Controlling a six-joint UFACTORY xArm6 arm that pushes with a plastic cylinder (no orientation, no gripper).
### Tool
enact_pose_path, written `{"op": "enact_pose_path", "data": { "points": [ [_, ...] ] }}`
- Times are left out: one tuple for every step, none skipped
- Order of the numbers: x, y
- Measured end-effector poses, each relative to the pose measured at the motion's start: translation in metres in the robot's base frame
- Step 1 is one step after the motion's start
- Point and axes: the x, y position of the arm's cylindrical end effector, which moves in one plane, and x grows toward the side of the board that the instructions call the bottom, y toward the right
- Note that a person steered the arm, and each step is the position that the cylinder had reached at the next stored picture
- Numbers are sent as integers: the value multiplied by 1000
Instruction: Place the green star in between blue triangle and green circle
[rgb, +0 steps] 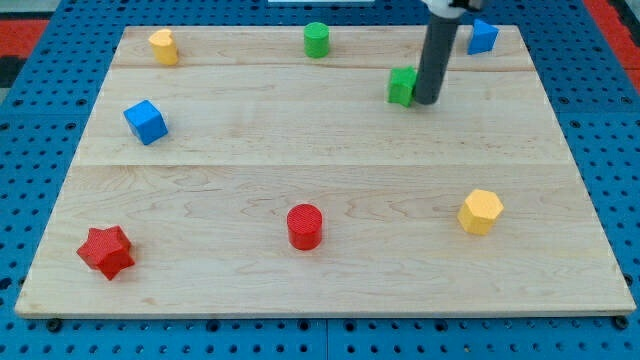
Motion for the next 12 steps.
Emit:
{"op": "enact_pose_path", "data": {
  "points": [
    [-17, -1],
    [-32, -27],
    [4, -28],
    [12, -80],
    [-17, -92],
    [-29, -96],
    [-19, -143],
    [-35, -131],
    [-53, -92],
    [-64, -60],
    [-71, -41],
    [-64, -40]
  ]
}}
